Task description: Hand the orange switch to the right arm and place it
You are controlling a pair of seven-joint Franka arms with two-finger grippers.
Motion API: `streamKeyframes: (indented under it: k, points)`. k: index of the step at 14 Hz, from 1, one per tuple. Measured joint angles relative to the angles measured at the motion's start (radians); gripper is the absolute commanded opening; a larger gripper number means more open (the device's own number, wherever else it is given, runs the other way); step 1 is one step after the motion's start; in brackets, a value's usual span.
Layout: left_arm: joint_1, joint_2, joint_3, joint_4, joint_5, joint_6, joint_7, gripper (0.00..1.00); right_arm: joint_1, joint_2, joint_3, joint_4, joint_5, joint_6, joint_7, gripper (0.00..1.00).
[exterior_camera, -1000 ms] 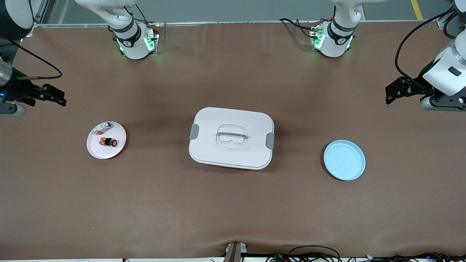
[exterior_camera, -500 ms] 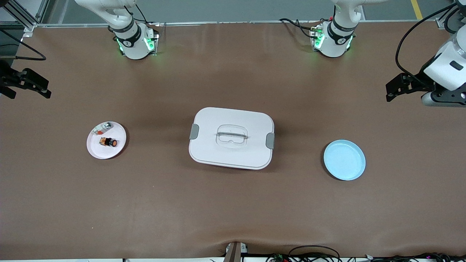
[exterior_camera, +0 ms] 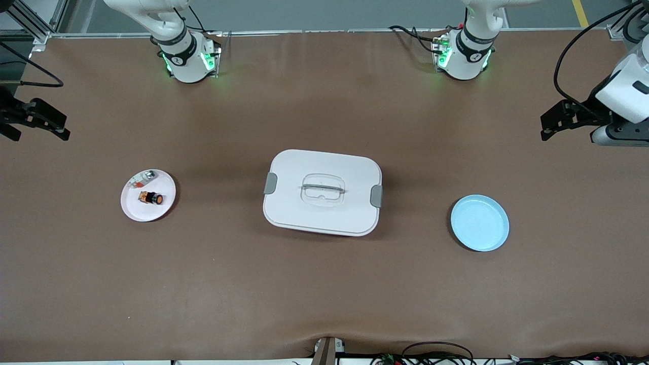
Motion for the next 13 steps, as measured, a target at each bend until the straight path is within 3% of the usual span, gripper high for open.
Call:
streamKeyframes:
  k: [13]
  points:
    - [0.001,0.0,0.002,0.0,0.0,-0.003,0.0,1.0,0.007,0.003,-0.013,0.001,0.003,0.004,0.0,1.0]
